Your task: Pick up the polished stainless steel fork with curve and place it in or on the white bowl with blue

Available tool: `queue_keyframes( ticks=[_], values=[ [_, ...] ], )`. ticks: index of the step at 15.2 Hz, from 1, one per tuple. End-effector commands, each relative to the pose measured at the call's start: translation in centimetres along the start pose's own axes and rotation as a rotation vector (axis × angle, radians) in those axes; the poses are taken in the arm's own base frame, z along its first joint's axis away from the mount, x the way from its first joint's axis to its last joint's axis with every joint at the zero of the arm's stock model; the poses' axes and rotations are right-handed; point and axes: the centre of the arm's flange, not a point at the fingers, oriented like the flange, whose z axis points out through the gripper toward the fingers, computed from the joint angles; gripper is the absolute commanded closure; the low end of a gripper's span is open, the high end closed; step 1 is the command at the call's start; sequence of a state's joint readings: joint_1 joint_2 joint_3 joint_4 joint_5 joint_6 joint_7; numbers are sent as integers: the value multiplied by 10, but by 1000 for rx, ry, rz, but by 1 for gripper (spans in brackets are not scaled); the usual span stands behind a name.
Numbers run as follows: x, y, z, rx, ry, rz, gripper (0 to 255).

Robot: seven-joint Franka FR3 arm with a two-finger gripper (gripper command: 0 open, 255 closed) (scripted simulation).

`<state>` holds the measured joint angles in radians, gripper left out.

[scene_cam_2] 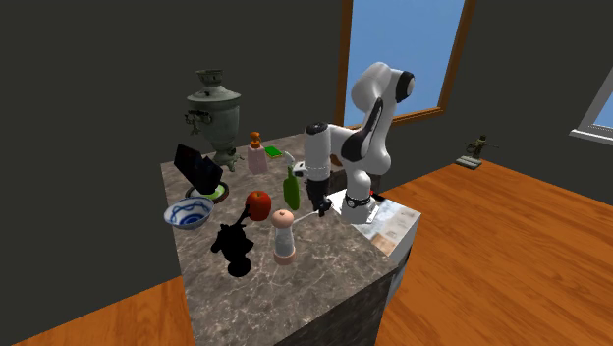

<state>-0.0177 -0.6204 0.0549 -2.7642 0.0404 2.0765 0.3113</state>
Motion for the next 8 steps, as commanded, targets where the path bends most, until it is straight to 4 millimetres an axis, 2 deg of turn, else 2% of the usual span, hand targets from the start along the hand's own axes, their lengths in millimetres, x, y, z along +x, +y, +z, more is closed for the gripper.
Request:
queue_keyframes(
  ticks=[1, 8],
  values=[
    [0, 1, -10, 0, -1, 0, 255],
    [-3, 1, -47, 0, -1, 0, 255]
  ],
)
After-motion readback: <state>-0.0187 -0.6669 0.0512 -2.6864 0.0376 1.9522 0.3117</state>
